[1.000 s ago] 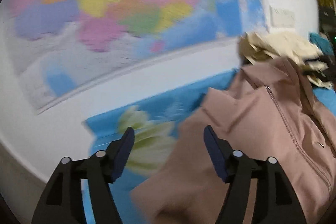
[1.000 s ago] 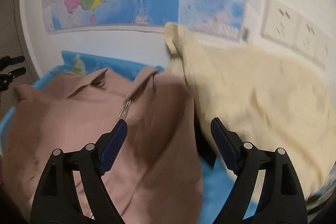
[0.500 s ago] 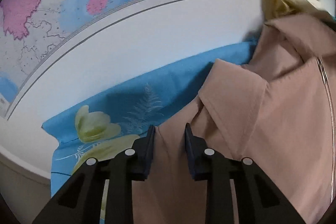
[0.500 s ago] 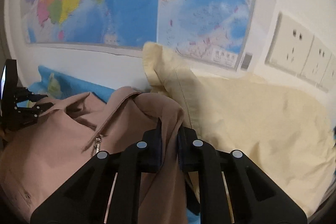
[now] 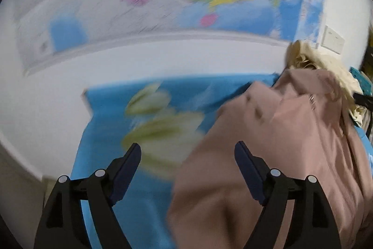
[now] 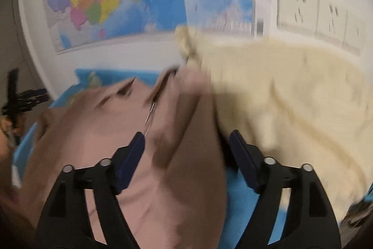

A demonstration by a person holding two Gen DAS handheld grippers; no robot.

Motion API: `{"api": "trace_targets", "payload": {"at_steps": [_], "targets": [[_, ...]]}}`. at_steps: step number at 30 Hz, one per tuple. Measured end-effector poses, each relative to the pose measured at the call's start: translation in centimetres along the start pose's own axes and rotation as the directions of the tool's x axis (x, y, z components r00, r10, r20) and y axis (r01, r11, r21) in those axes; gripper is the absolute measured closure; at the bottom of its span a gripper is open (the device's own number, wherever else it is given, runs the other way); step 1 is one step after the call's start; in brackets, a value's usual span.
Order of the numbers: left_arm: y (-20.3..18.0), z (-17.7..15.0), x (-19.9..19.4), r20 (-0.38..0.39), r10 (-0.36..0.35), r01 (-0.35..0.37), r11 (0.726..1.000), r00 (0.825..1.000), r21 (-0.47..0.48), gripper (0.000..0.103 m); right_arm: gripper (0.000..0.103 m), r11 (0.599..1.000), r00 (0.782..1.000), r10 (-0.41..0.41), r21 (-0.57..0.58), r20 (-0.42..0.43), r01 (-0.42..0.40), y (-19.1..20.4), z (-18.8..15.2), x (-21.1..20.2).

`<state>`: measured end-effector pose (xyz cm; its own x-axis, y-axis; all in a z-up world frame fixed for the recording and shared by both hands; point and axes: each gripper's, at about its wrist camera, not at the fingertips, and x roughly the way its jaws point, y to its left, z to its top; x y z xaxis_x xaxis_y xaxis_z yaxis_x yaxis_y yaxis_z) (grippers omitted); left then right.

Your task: Fold large clothes

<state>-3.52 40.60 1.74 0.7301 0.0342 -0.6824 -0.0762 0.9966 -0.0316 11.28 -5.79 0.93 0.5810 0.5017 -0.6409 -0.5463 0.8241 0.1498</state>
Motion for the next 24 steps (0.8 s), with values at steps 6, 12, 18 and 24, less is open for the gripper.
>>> {"api": "trace_targets", "payload": {"at_steps": [6,12,18,24], "targets": [[1.7,-7.6,-1.8,-0.020,-0.175,0.172,0.980,0.984,-0.104,0.023,0.018,0.992,0.988,0.084,0.108,-0.130,-0.070,-0.1,-7.3,-2.6],[-2.7,-11.8,-0.6,-0.110,-0.119,0.123,0.992,0.987,0.027,0.047,0.016,0.950,0.970,0.201,0.270,-0.140,-0.158,-0.6,-12.9,-5.7],[-3.4,-8.5,-2.9,-0.027,0.093,-0.089,0.987,0.995,0.131,0.100,0.018,0.942,0.959,0.238,0.276,-0.152,-0.190,0.5,-14.5,-6.4],[-2.4,-5.5,-5.9,0.048,0.563,-0.560,0.803,0.825,0.206,0.057,0.019,0.940,0.963,0.236,0.283,-0.131,-0.192,0.3,-15.0,-7.4]]}}
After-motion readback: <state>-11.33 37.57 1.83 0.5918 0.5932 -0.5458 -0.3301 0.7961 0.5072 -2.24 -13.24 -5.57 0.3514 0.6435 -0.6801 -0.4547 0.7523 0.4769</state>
